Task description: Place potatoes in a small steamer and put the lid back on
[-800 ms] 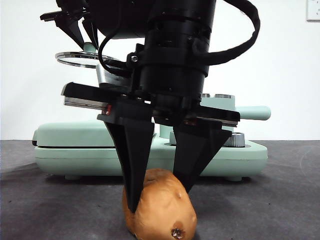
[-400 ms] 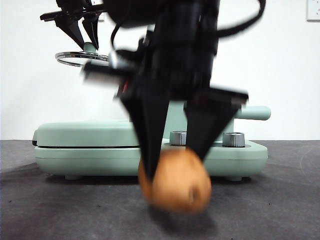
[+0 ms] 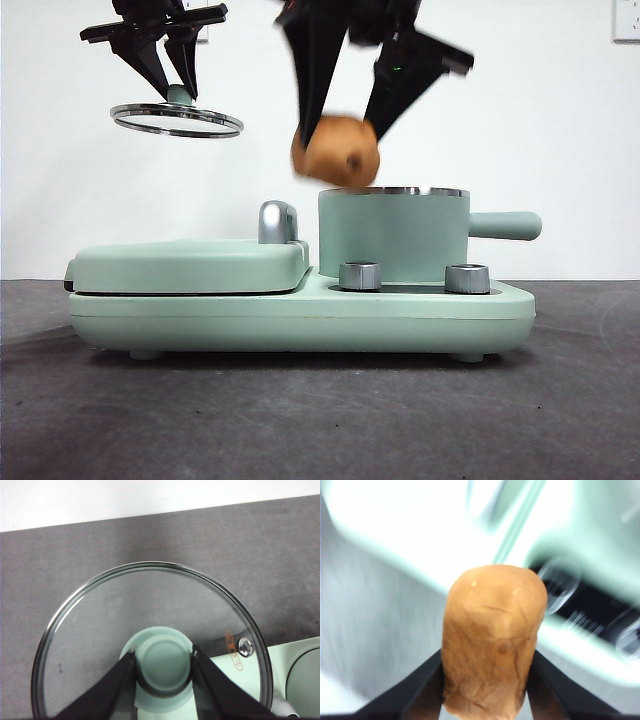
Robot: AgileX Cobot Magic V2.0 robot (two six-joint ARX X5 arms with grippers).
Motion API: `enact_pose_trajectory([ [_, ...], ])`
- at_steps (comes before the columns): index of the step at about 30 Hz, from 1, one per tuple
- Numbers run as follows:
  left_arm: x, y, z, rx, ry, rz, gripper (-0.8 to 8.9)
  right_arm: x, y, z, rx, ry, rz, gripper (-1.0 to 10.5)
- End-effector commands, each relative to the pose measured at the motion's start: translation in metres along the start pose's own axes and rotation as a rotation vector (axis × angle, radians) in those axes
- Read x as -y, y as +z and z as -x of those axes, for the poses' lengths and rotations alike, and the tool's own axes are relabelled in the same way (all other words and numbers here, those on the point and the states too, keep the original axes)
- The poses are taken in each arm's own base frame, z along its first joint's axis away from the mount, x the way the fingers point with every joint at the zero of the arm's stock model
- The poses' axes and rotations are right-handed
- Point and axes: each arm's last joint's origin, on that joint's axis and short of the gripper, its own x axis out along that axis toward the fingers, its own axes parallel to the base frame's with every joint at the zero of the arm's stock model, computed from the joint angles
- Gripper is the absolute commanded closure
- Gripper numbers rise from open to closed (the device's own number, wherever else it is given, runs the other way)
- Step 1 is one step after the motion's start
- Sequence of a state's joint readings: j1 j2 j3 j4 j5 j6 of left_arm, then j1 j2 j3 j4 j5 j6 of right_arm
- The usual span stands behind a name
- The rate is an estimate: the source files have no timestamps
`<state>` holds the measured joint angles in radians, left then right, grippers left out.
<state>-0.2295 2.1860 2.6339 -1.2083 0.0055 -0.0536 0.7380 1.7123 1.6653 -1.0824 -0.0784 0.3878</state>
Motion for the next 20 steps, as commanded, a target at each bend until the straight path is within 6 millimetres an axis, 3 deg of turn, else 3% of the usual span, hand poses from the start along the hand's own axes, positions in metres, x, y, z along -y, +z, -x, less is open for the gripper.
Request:
enact_pose_trajectory([
  [1,0.002,0.008,0.013,0.069,-0.007,0.009,8.05,0.011,0.021,0.021,0.088,0.004,0.014,8.2],
  [5,0.004,0.008,0.013,0.07,-0.011,0.006,8.05,0.038,0.045,0.041,0.158,-0.025,-0.007,8.2],
  [9,0.008,0.007,0.013,0.07,-0.019,-0.002,8.05,0.06,0.065,0.045,0.159,-0.065,-0.014,8.2],
  [14,0.017,0.007,0.013,0.07,-0.033,-0.015,8.05,0.074,0.089,0.026,0.132,-0.097,0.01,8.2],
  [20,0.024,0.006,0.013,0.069,-0.046,-0.026,8.05,0.083,0.108,-0.011,0.088,-0.147,0.031,8.2],
])
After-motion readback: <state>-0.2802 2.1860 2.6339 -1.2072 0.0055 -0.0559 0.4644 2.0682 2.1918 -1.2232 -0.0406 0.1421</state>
